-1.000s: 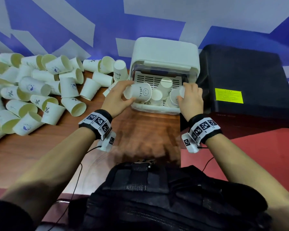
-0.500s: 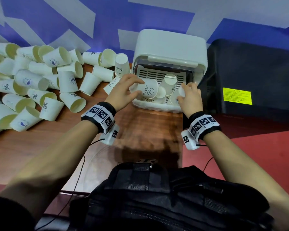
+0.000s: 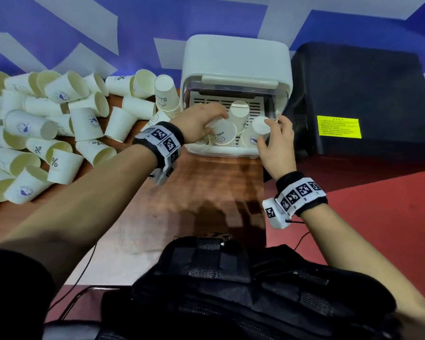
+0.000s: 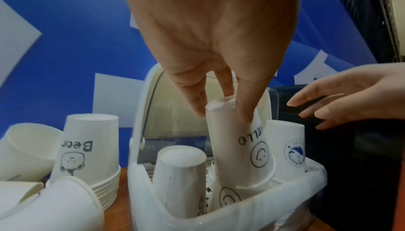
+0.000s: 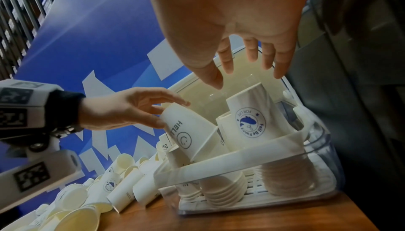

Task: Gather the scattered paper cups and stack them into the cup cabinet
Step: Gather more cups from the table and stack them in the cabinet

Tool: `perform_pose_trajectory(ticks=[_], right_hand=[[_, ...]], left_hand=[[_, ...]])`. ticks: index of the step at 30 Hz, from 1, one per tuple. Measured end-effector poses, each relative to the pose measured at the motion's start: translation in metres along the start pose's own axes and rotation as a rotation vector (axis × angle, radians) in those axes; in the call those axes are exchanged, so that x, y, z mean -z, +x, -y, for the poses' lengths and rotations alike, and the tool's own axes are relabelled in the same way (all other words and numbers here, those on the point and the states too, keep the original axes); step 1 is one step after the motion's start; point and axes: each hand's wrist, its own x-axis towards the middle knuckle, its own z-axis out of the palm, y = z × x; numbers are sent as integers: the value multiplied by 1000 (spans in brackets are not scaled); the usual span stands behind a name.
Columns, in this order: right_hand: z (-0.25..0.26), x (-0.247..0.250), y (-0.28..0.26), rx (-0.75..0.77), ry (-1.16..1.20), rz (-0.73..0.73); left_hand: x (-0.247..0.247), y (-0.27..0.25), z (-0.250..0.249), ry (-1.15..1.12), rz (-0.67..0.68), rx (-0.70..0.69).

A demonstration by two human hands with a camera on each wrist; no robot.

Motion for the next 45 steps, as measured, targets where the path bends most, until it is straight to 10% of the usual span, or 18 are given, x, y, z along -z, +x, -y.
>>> perform_pose_trajectory(ticks=[27, 45], right_hand=[[2, -2, 6, -25, 24, 63], [25, 13, -83, -95, -2, 139]], left_hand=[[-52, 44, -18, 136, 120, 191], [-52, -103, -30, 117, -101, 183]])
